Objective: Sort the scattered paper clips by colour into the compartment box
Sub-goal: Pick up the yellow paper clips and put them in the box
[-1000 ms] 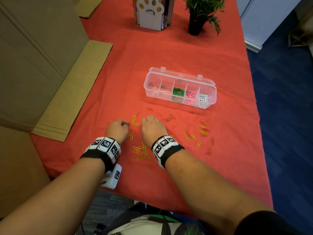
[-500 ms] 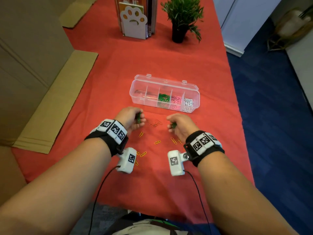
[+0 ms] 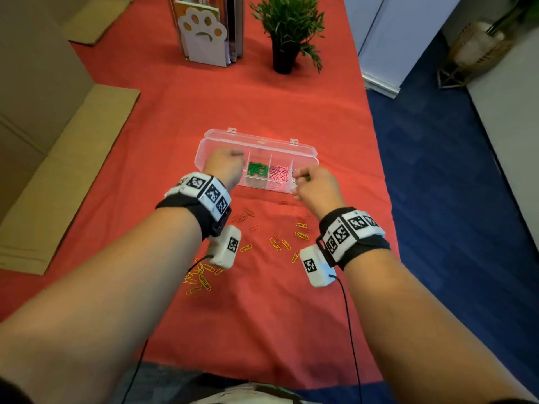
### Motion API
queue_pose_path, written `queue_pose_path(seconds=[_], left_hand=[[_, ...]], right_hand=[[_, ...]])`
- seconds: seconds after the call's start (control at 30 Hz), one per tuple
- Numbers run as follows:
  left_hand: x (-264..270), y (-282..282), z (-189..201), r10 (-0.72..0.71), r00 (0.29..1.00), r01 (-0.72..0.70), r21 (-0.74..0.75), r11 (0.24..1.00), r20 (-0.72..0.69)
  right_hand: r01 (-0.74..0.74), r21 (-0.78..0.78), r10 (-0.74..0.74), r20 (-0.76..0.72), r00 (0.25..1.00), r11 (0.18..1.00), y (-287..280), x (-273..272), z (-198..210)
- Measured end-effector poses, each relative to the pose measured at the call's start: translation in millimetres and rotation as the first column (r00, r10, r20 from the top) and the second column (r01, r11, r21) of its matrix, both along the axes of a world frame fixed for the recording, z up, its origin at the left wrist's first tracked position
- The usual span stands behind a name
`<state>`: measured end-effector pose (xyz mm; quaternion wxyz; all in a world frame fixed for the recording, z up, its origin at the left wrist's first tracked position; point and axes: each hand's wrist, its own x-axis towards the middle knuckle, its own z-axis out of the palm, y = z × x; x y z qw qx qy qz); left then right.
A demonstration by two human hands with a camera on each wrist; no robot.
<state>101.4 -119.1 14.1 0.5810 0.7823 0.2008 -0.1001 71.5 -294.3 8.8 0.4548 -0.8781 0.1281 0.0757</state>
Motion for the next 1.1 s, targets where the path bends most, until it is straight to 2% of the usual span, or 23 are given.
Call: queue_pose_path(seconds=[0.13,0.2,0.27,0.4,0.47,0.53,0.67,0.87,1.0,1.1], left_hand=[[-36.0,13.5,-13.7,-0.007,0.999,0.003,0.07,0.998,0.054],[-53.4,22.6,-24.2,-0.029,0.999,0.023,0.127,0.992,0.045],[-71.1,29.8,-31.7,-0.07,0.997,0.064,0.177,0.982,0.029],[-97.4,37.2,-48.3,-0.151,0.987,0.159,0.284,0.945,-0.052],[-106.6,33.5,-51.2,-0.225,0.97,0.241,0.35,0.905,-0.086],[-111.9,26.2,-53.2,-0.297,0.948,0.317,0.4,0.86,-0.114],[-111.2,9.8,-66.6,-0.384,0.911,0.408,0.468,0.784,-0.151],[-108.5,-7.3,-79.3,-0.541,0.814,0.539,0.627,0.563,-0.213],[-112.7,-13.6,-82.0,-0.591,0.766,0.584,0.66,0.472,-0.254],[-116.0,-15.7,-81.7,-0.588,0.773,0.57,0.668,0.478,-0.239]], right_hand=[[-0.079,-0.186,0.11,0.159,0.981,0.979,31.8,24.5,17.9],[-0.189,-0.232,0.214,0.088,0.973,0.954,45.6,37.3,22.0],[-0.261,-0.213,0.263,-0.018,0.965,0.941,53.5,44.4,24.3],[-0.2,-0.265,0.203,-0.016,0.979,0.943,41.0,37.4,26.5],[-0.197,-0.262,0.202,-0.01,0.979,0.945,27.3,27.8,21.3],[-0.216,-0.269,0.203,-0.075,0.976,0.939,11.6,15.5,12.3],[-0.283,-0.399,0.207,-0.224,0.952,0.872,-20.2,-19.8,-6.5],[-0.391,-0.488,0.204,-0.393,0.897,0.781,-31.2,-72.4,-36.0],[-0.389,-0.505,0.196,-0.392,0.899,0.77,-15.5,-95.8,-51.6],[-0.407,-0.549,0.253,-0.336,0.907,0.73,-4.9,-104.4,-60.3]])
